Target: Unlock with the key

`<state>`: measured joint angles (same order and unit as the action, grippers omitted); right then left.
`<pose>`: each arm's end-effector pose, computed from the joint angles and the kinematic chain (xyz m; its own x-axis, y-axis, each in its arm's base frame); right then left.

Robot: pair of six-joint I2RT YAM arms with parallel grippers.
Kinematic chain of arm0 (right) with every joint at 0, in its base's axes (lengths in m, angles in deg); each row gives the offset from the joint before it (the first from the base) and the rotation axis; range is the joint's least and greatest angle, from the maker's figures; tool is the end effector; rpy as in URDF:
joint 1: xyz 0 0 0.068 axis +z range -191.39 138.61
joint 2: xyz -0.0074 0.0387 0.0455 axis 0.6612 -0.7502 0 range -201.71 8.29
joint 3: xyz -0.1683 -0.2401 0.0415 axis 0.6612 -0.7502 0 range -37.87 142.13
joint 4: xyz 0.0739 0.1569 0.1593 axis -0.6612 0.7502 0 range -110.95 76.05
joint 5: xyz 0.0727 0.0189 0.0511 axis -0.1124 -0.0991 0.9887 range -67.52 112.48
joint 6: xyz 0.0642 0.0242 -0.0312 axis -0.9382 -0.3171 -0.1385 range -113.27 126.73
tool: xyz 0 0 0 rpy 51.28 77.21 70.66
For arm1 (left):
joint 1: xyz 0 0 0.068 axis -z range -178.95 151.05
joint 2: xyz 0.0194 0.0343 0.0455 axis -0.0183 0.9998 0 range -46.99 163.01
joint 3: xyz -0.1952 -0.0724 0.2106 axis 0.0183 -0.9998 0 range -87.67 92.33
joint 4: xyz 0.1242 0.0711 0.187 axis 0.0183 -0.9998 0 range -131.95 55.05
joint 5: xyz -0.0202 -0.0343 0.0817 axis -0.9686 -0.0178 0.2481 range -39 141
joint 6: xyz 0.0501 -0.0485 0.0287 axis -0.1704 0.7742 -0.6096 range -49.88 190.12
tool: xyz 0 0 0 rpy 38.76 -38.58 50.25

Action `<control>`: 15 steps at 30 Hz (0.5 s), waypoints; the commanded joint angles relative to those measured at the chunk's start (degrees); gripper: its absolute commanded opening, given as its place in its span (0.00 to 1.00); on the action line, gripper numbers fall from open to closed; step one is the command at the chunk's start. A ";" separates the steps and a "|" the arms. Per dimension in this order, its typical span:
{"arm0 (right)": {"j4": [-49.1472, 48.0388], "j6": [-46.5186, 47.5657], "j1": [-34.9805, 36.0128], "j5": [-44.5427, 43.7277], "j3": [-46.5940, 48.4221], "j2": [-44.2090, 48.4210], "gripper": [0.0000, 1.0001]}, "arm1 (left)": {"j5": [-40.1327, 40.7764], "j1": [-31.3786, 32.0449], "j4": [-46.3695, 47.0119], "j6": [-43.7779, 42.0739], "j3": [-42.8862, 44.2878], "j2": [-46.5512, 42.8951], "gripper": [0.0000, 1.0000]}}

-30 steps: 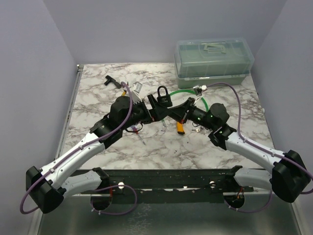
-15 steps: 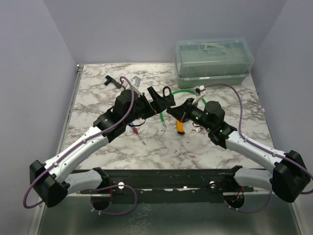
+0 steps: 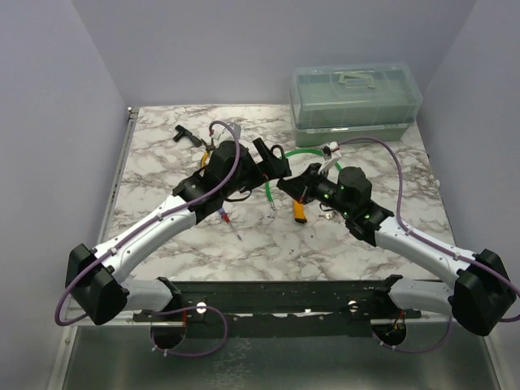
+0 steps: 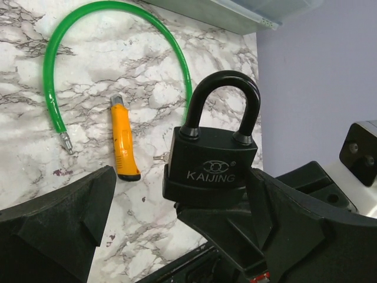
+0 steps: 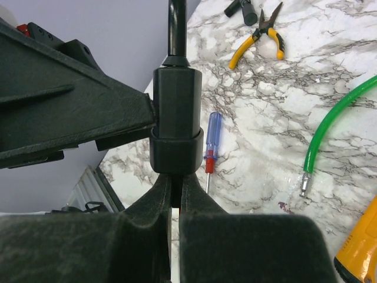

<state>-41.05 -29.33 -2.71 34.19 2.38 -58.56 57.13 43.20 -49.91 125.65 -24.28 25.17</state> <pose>0.1972 0.1745 0.3193 -0.5244 0.3185 -0.7897 -0.5699 0.5578 0.6034 0.2129 -0.1835 0.3586 -0.6592 -0.5090 -0.5535 0.0907 0.6769 -0.7305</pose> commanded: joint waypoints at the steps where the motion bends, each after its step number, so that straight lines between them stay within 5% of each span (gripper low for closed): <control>1: -4.44 0.82 0.60 0.37 3.34 0.29 0.00 | 1.02 0.51 -0.27 -1.17 3.21 1.79 0.98; 15: -3.66 1.15 1.20 1.15 5.66 -2.50 0.00 | 1.72 0.79 0.79 -0.87 3.12 3.22 0.92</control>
<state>-40.90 -29.20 -2.10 34.34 4.52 -60.85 57.13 43.57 -50.04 125.21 -22.53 27.16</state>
